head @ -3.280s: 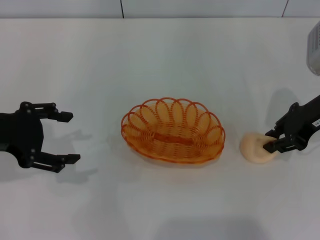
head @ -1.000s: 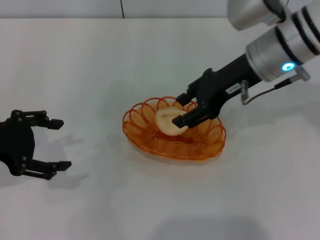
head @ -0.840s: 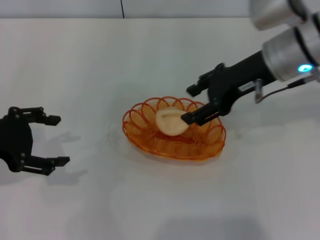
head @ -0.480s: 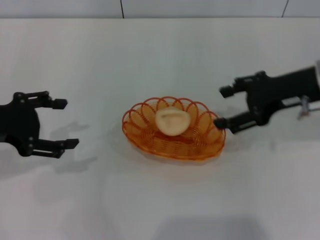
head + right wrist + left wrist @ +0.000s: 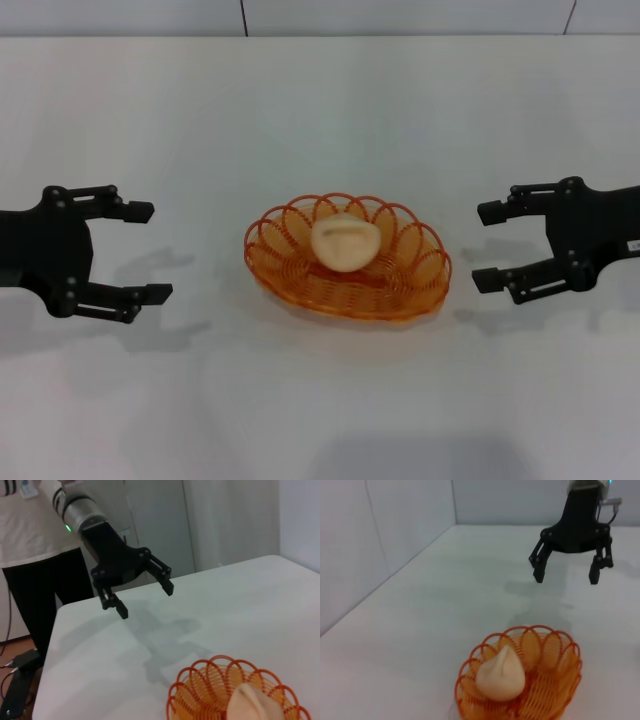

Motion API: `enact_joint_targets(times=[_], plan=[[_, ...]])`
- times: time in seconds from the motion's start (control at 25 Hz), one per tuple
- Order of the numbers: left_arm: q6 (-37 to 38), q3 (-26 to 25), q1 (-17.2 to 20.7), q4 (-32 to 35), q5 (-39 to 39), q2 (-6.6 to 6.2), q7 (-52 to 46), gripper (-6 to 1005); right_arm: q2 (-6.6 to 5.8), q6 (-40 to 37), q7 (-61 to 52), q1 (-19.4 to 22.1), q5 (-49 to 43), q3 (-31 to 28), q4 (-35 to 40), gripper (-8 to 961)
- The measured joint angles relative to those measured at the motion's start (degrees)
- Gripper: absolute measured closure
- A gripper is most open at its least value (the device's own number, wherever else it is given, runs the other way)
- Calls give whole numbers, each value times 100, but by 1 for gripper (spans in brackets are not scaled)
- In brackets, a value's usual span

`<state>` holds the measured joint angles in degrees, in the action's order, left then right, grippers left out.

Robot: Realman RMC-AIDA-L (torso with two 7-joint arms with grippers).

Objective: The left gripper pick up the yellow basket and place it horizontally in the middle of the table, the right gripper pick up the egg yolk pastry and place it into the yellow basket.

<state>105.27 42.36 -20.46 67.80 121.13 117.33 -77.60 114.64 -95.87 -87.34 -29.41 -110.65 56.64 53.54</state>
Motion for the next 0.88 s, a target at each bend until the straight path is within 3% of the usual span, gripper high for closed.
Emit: enact_joint_targets(times=[0.48,0.88], plan=[[192,-3,-55,-61,-28,-34,-18,106,-240,-236,59,-25,-10,-110,-22,97],[196,8,-56,-62,11,-35,-8,106,-350,-297,43,-55,-51,-171,-37,97]])
